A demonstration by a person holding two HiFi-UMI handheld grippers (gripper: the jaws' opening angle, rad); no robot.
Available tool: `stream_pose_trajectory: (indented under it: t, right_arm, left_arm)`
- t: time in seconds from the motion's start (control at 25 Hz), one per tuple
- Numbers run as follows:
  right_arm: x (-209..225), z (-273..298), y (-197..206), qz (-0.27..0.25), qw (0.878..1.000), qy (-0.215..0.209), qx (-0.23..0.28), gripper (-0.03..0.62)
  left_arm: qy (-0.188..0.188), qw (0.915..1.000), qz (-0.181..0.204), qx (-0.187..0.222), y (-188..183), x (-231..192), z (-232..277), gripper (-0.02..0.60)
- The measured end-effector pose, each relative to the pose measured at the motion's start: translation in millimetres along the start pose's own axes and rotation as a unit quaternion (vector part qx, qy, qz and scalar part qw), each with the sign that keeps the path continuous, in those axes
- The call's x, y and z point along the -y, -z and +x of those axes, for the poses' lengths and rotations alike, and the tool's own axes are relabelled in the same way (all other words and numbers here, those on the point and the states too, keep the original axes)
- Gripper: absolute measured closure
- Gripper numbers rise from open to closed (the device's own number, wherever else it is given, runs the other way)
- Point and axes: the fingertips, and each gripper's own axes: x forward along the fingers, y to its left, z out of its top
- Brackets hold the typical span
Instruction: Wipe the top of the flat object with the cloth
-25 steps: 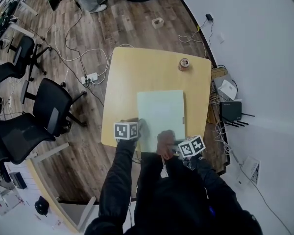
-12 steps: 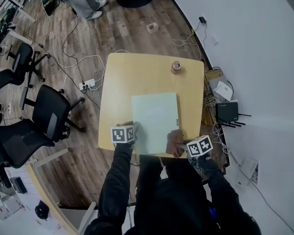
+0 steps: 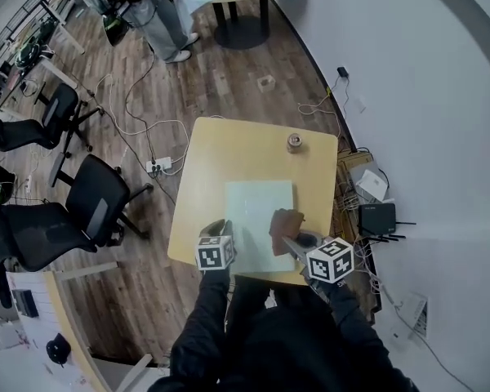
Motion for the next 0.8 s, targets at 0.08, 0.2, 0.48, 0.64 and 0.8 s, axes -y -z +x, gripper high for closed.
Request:
stream_pose_trajectory:
  t: [0.08,0.2,0.48,0.64,0.8]
  right_arm:
    - [-15,-8,-29,-0.044,0.998,0.018,0.036,0.523]
    - [-43,-27,-68,-0.098,0.990,0.043,0.089,0.523]
    - [-101,-72,-123,-0.196,0.963,0.089,0.163,0.528]
    - [-116,-95,-138,-0.214,0.952,0.104,0.190,0.533]
    - [-127,-112,-144,-0.224,0.947,0.097,0.209,0.533]
  left_arm:
    - [-0.003,0.9988,0.001,0.048,-21,13,-28,0.525]
    - [-0.005,0.9932,0.003,0.116,-53,33,-74,0.547]
    - [0.004,0.9706,0.039,0.237,-112,78,-167,0.548]
    - [0.008,0.9620,0.056,0.267,-128,99,-195,0.548]
    - [0.006,0.9553,0.067,0.288,-135,115,-213,0.548]
